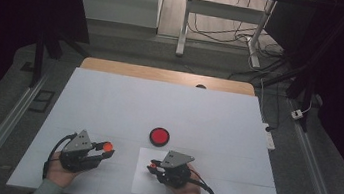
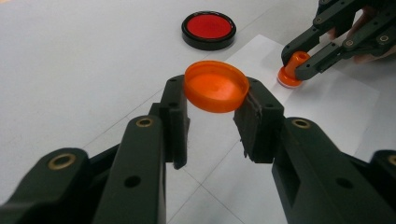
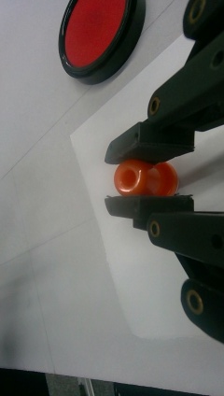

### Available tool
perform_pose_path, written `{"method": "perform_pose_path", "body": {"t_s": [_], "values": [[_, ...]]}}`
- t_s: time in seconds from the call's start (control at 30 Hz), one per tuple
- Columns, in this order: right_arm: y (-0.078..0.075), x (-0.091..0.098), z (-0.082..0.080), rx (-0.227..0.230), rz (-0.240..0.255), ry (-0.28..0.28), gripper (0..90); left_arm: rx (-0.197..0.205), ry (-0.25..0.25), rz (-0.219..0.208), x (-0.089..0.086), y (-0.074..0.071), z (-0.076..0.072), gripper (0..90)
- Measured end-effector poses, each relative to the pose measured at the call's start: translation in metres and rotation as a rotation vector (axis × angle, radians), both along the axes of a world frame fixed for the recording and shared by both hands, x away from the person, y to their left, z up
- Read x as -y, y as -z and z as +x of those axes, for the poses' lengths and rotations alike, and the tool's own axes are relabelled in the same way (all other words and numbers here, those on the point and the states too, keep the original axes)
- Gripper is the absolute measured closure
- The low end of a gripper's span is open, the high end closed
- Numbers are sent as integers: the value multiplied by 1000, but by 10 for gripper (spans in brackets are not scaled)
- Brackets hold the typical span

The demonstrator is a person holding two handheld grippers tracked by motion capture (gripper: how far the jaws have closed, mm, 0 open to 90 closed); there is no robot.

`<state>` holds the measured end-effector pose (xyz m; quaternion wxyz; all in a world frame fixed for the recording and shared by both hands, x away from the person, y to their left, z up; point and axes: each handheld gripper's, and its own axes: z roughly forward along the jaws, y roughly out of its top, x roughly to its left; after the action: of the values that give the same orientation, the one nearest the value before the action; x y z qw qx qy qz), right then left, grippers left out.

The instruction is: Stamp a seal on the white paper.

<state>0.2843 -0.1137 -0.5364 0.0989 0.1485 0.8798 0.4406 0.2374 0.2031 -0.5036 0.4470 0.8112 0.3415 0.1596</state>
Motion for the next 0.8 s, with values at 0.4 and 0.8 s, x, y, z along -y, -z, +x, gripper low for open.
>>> {"method": "perform_pose_path", "body": {"t_s": [0.4, 0.8], "values": [[0, 0, 0, -1, 0, 2, 740, 1, 0, 2, 0, 0, 0, 648], [-29, 17, 5, -8, 186, 37, 734, 2, 3, 3, 1, 0, 1, 647]]}}
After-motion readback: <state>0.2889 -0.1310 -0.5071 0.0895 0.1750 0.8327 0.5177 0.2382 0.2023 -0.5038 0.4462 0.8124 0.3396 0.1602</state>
